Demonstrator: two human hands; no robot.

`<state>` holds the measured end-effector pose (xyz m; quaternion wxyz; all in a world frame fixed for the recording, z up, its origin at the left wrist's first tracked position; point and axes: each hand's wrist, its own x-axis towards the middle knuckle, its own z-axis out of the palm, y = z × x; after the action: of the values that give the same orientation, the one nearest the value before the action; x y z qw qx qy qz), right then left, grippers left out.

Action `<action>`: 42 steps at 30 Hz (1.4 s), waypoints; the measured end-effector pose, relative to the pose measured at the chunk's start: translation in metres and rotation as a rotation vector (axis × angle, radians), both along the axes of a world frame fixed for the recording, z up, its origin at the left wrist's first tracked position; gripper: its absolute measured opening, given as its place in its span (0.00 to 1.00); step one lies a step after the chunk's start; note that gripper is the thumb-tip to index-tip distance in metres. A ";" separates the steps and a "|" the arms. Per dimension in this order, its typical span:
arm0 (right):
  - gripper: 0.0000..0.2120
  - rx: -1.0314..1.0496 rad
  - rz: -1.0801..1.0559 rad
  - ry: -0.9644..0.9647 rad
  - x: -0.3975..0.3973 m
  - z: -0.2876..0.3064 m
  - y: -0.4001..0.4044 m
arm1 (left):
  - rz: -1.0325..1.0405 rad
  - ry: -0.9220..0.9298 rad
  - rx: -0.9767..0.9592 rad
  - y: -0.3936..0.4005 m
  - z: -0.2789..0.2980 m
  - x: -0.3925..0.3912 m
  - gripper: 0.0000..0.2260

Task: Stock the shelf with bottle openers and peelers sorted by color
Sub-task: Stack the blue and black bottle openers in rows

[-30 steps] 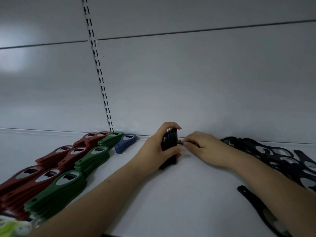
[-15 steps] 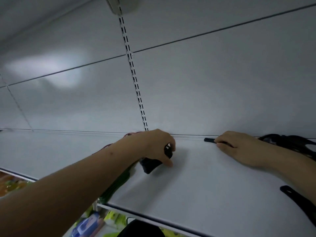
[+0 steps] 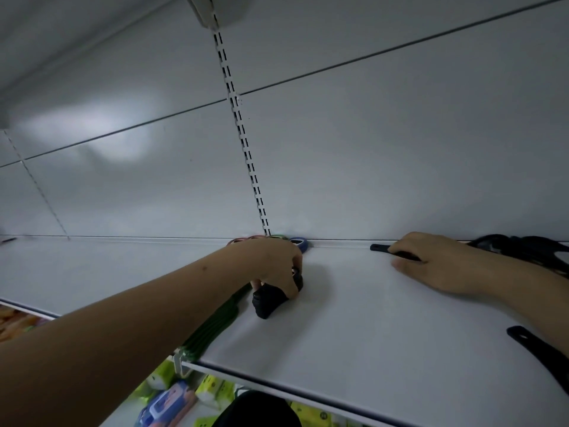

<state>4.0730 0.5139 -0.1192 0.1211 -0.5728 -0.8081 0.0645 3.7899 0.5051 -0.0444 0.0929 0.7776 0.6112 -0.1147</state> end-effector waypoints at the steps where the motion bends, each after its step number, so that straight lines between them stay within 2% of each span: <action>1: 0.15 -0.001 0.000 -0.003 0.000 0.000 -0.001 | 0.007 -0.013 -0.006 -0.001 0.000 -0.001 0.15; 6: 0.18 -0.007 -0.018 -0.009 -0.003 0.003 -0.004 | -0.060 0.027 0.112 -0.002 -0.005 0.012 0.16; 13: 0.22 -0.003 -0.021 -0.025 -0.003 0.000 -0.004 | -0.019 -0.056 0.205 0.011 -0.015 0.048 0.27; 17: 0.23 -0.011 -0.020 -0.025 -0.003 -0.001 -0.005 | 0.054 -0.065 0.208 0.011 -0.006 0.043 0.18; 20: 0.23 -0.011 -0.018 -0.032 -0.004 -0.001 -0.006 | 0.090 -0.013 0.157 0.004 0.004 0.033 0.21; 24: 0.23 -0.017 -0.026 -0.022 -0.007 0.003 -0.009 | 0.190 -0.212 -0.028 0.000 -0.003 0.030 0.14; 28: 0.25 -0.029 -0.026 -0.028 -0.007 0.003 -0.010 | 0.173 -0.216 0.089 0.004 -0.009 0.031 0.10; 33: 0.25 -0.032 -0.026 -0.048 -0.009 0.005 -0.011 | 0.257 -0.256 0.096 0.014 -0.011 0.036 0.11; 42: 0.23 -0.005 -0.030 -0.041 -0.010 0.008 -0.017 | 0.219 -0.082 0.294 0.043 -0.023 0.041 0.17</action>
<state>4.0635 0.4969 -0.1110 0.1041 -0.5862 -0.8017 0.0531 3.8308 0.5483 -0.0676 0.0151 0.7157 0.6980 0.0186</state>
